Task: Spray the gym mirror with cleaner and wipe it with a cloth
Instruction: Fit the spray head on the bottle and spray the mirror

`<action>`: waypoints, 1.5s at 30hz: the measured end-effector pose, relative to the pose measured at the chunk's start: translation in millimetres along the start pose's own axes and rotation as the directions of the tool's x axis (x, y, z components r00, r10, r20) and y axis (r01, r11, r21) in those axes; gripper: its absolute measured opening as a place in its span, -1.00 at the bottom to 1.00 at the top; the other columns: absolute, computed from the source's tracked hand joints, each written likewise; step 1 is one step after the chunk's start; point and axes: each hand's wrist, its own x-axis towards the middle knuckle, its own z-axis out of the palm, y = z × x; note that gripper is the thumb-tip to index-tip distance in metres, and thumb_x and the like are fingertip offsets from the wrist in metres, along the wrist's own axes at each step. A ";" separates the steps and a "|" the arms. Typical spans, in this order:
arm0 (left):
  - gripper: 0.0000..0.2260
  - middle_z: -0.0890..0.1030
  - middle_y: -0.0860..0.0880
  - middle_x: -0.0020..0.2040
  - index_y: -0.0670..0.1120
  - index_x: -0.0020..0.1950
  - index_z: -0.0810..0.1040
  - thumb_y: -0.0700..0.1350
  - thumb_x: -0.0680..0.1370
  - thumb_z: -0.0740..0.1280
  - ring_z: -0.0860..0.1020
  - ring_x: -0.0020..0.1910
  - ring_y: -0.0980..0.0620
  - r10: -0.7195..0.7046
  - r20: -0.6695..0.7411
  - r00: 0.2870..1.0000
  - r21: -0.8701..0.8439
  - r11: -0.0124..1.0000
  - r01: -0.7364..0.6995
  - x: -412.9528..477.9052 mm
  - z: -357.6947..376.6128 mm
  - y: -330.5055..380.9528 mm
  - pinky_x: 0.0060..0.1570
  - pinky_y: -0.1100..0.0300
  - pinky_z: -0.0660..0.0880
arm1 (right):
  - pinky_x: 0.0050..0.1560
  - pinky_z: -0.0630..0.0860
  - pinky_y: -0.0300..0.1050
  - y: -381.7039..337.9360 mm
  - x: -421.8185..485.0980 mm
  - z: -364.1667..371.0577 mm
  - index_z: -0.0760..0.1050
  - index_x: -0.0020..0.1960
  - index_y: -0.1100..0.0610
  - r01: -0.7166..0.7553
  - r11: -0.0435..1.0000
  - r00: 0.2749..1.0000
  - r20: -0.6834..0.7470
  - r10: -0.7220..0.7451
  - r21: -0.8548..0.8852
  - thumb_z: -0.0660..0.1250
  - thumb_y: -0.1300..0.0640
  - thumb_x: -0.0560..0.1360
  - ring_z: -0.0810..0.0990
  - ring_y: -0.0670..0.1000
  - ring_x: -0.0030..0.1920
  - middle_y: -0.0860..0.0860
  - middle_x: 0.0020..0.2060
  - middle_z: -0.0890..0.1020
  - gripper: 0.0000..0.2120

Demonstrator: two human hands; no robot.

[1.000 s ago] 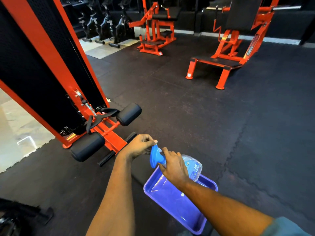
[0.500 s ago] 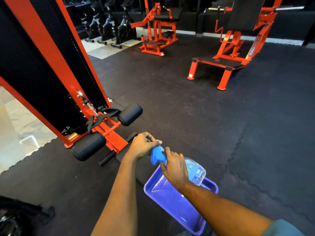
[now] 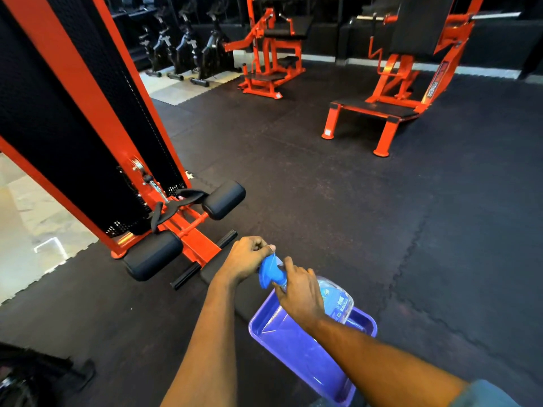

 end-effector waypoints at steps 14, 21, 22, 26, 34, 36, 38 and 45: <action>-0.78 0.65 -0.08 -0.35 -0.18 -0.22 0.63 -0.11 0.57 0.50 0.56 -0.42 0.14 0.059 0.031 0.998 -0.048 0.997 -0.057 7.3 8.5 -7.0 -0.37 0.23 0.52 | 0.30 0.52 -0.04 5.3 -7.0 3.8 0.10 0.61 -0.06 -0.093 0.991 0.996 0.012 0.092 0.095 0.36 -0.17 0.60 0.58 0.02 0.26 -0.05 0.30 0.60 -0.29; -0.77 0.64 0.02 -0.37 -0.05 -0.26 0.61 -0.07 0.59 0.48 0.49 -0.42 0.26 0.266 0.249 0.931 0.074 0.953 -0.293 22.2 54.4 20.0 -0.34 0.36 0.40 | -0.09 0.55 -0.06 42.8 -33.0 -11.2 0.16 0.54 -0.08 -0.179 0.925 0.977 -0.051 0.208 0.334 0.43 -0.06 0.48 0.70 0.10 0.03 -0.02 0.10 0.69 -0.27; -0.78 0.65 0.01 -0.36 -0.07 -0.24 0.62 -0.08 0.59 0.48 0.50 -0.43 0.28 0.281 0.279 0.918 0.053 0.950 -0.306 23.1 66.0 30.2 -0.35 0.39 0.40 | -0.11 0.53 -0.09 51.3 -37.9 -18.0 0.19 0.51 -0.07 -0.186 0.898 0.972 -0.061 0.228 0.398 0.42 -0.07 0.44 0.69 0.06 -0.01 -0.06 0.07 0.68 -0.28; -0.68 0.62 -0.08 -0.39 -0.24 -0.19 0.62 -0.06 0.67 0.37 0.51 -0.47 0.17 0.295 0.361 0.885 -0.080 0.955 -0.285 20.8 118.8 72.5 -0.38 0.28 0.46 | -0.08 0.56 -0.03 91.9 -59.8 -53.8 0.37 0.37 0.06 -0.178 0.807 0.929 -0.173 0.326 0.563 0.41 -0.01 0.31 0.64 -0.04 -0.16 -0.07 -0.07 0.68 -0.35; -0.67 0.60 -0.14 -0.39 -0.18 -0.15 0.60 -0.08 0.73 0.23 0.52 -0.55 0.09 0.381 0.455 0.805 -0.223 0.924 -0.311 -16.7 243.1 149.5 -0.51 0.34 0.41 | -0.24 0.50 -0.12 188.8 -143.8 -141.9 0.50 0.05 0.06 -0.060 0.576 0.633 -0.415 0.653 0.815 0.52 0.07 0.38 0.48 -0.07 -0.40 -0.12 -0.42 0.51 -0.69; -0.68 0.61 -0.13 -0.37 -0.17 -0.14 0.60 -0.08 0.73 0.24 0.54 -0.51 0.05 0.416 0.485 0.769 -0.233 0.909 -0.345 -32.4 277.2 165.8 -0.48 0.31 0.44 | -0.30 0.53 -0.12 204.0 -169.9 -173.6 0.47 0.04 0.09 -0.002 0.571 0.564 -0.470 0.679 0.821 0.48 0.09 0.43 0.50 -0.02 -0.46 -0.06 -0.45 0.51 -0.73; -0.70 0.62 -0.11 -0.35 -0.17 -0.12 0.61 -0.07 0.73 0.25 0.56 -0.46 0.03 0.448 0.513 0.732 -0.256 0.894 -0.367 -48.2 309.6 181.4 -0.43 0.27 0.48 | -0.34 0.52 -0.11 218.4 -195.1 -202.9 0.45 0.03 0.10 0.052 0.581 0.495 -0.526 0.691 0.812 0.45 0.07 0.45 0.50 0.02 -0.49 -0.01 -0.44 0.51 -0.75; -0.74 0.61 -0.10 -0.26 -0.14 -0.07 0.61 -0.07 0.73 0.24 0.55 -0.35 0.06 0.573 0.596 0.563 -0.407 0.820 -0.403 -120.1 415.5 260.9 -0.31 0.24 0.53 | -0.39 0.48 0.03 277.8 -304.1 -298.3 0.37 -0.07 0.15 0.094 0.661 0.147 -0.667 0.730 0.744 0.49 -0.11 0.44 0.44 0.06 -0.55 0.10 -0.45 0.45 -0.59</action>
